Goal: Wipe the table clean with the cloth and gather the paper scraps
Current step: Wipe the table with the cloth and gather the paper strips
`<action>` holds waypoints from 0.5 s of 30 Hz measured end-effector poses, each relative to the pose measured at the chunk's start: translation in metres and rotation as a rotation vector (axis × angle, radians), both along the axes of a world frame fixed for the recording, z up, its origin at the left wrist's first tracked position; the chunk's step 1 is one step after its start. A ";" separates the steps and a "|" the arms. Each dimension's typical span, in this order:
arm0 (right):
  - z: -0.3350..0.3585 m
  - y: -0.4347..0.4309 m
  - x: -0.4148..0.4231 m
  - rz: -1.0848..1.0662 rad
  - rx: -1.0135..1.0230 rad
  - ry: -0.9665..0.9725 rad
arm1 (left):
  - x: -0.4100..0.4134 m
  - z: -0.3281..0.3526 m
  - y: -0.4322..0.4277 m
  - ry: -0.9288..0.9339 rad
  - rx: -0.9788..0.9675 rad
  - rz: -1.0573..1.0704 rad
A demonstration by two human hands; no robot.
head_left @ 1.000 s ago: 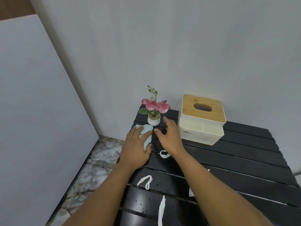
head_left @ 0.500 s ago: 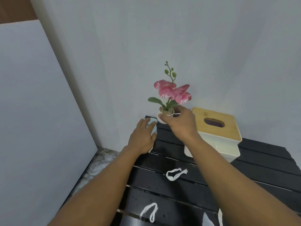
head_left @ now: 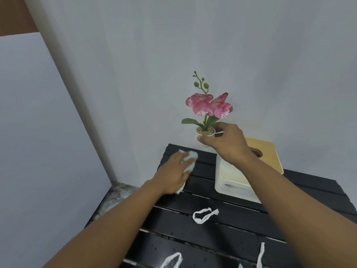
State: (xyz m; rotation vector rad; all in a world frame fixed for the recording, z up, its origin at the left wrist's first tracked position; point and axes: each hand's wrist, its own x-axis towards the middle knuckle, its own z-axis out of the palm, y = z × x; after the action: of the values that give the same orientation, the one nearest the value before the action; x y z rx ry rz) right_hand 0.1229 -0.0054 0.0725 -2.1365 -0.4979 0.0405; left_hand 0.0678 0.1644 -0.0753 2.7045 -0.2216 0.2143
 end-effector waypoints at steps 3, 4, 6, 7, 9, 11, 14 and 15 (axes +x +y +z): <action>-0.001 -0.002 -0.003 0.000 0.002 -0.004 | 0.027 0.005 -0.023 -0.015 -0.033 0.271; -0.001 -0.002 -0.004 0.002 0.001 -0.002 | 0.031 0.005 -0.030 -0.018 -0.035 0.242; -0.003 -0.002 -0.006 -0.001 -0.002 0.006 | 0.030 0.005 -0.039 -0.001 -0.017 0.056; -0.004 -0.002 -0.007 -0.006 0.001 0.016 | 0.024 0.005 -0.041 0.005 0.005 -0.053; -0.007 -0.001 -0.009 -0.011 0.007 0.035 | 0.002 0.003 -0.043 -0.016 0.019 -0.192; -0.012 0.000 -0.011 -0.014 0.012 0.052 | -0.028 -0.002 -0.043 -0.053 -0.012 -0.213; -0.018 0.002 -0.016 0.006 0.012 0.074 | -0.062 -0.008 -0.033 -0.098 -0.094 -0.039; -0.019 0.002 -0.017 0.009 0.008 0.076 | -0.063 -0.007 -0.026 -0.114 -0.100 0.078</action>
State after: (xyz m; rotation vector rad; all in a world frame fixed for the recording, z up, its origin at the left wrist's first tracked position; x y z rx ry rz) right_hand 0.1057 -0.0030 0.0533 -2.1165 -0.4624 0.1247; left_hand 0.0049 0.1385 -0.0823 2.6063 -0.1350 0.3928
